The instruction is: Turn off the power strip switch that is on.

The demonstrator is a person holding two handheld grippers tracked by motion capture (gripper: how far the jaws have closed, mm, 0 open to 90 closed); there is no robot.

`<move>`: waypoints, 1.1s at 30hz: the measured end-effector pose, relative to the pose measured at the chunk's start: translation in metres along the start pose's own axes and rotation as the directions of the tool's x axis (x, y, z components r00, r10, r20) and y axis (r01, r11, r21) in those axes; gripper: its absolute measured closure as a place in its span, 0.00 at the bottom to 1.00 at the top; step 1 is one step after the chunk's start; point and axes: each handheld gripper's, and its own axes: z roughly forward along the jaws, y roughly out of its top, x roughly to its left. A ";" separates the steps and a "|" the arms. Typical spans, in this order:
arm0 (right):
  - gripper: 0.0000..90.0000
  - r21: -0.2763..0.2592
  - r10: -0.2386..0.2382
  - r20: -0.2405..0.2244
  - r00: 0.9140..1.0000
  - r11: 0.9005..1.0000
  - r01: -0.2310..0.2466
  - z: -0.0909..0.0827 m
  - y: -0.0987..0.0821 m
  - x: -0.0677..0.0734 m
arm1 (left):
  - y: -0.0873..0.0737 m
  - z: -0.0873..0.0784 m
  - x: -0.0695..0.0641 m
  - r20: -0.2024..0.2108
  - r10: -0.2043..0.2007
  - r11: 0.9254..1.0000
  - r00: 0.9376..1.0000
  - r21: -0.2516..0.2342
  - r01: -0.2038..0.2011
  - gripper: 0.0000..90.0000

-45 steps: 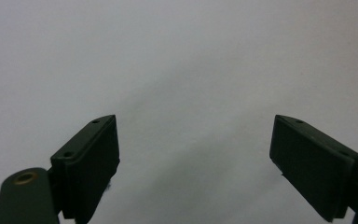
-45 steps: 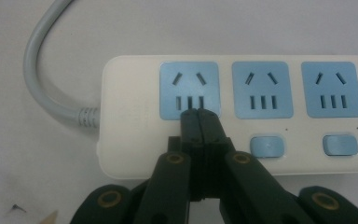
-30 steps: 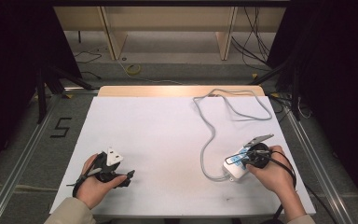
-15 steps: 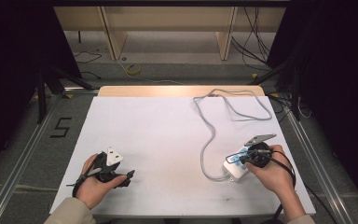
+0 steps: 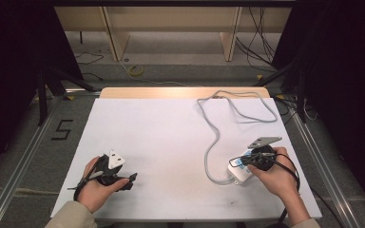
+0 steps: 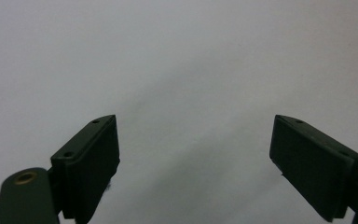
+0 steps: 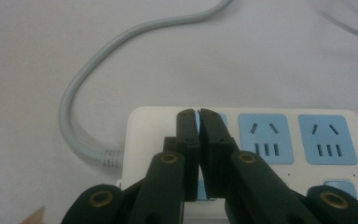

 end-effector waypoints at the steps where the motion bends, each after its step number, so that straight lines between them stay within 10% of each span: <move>1: 0.96 -0.005 -0.001 0.001 1.000 1.000 0.001 0.000 0.000 0.000 | 0.000 0.000 0.000 0.000 0.000 1.000 1.000 0.000 0.000 0.17; 33: 0.74 -0.165 -0.125 -0.109 0.986 0.981 0.106 0.012 0.008 0.026 | 0.000 -0.001 -0.002 0.009 0.007 1.000 1.000 -0.012 -0.007 0.18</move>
